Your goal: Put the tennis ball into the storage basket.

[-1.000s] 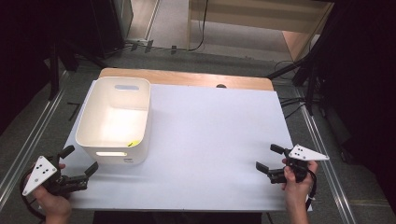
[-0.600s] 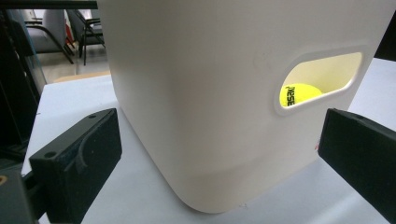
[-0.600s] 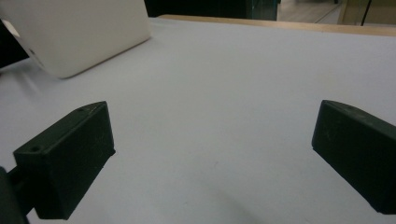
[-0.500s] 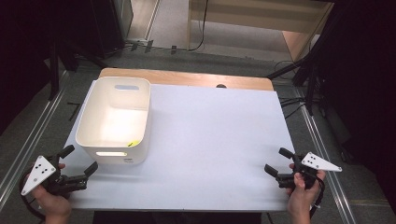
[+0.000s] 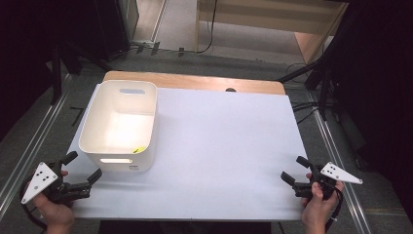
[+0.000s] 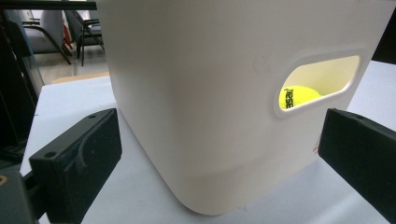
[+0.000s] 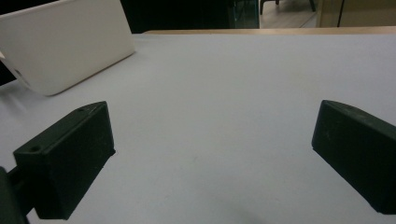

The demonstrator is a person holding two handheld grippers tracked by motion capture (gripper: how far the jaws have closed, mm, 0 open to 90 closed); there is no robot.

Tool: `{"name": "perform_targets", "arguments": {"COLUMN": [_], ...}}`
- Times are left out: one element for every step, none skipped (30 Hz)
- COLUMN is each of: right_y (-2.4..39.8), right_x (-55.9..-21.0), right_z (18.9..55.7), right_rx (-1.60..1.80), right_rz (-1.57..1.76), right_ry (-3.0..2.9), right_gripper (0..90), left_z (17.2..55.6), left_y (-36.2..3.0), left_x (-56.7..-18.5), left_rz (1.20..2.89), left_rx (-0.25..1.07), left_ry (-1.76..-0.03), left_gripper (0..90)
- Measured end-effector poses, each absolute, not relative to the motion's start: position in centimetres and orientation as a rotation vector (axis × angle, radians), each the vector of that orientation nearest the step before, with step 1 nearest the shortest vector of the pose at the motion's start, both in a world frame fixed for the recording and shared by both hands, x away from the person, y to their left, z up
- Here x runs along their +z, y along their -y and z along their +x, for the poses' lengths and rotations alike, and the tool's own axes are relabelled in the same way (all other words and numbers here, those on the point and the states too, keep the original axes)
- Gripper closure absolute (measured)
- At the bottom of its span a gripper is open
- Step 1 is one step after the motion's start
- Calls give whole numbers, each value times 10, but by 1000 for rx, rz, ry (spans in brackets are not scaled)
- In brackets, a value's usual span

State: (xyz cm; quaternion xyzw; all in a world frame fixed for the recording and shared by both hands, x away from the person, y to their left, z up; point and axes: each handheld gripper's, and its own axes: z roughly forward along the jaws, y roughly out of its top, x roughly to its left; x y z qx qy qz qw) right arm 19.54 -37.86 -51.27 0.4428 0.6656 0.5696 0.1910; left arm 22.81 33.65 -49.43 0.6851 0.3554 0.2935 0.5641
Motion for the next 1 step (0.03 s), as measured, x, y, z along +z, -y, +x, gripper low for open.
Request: {"name": "perform_targets", "arguments": {"right_y": [378], "right_x": [-513], "right_z": [195], "right_rx": [1596], "right_rz": [1247], "right_ry": [-1872], "right_gripper": [0], "left_z": [228], "left_y": [-337], "left_x": [-494], "left_rz": [1611], "left_rx": [689], "left_ry": [-836], "left_gripper": [0]}}
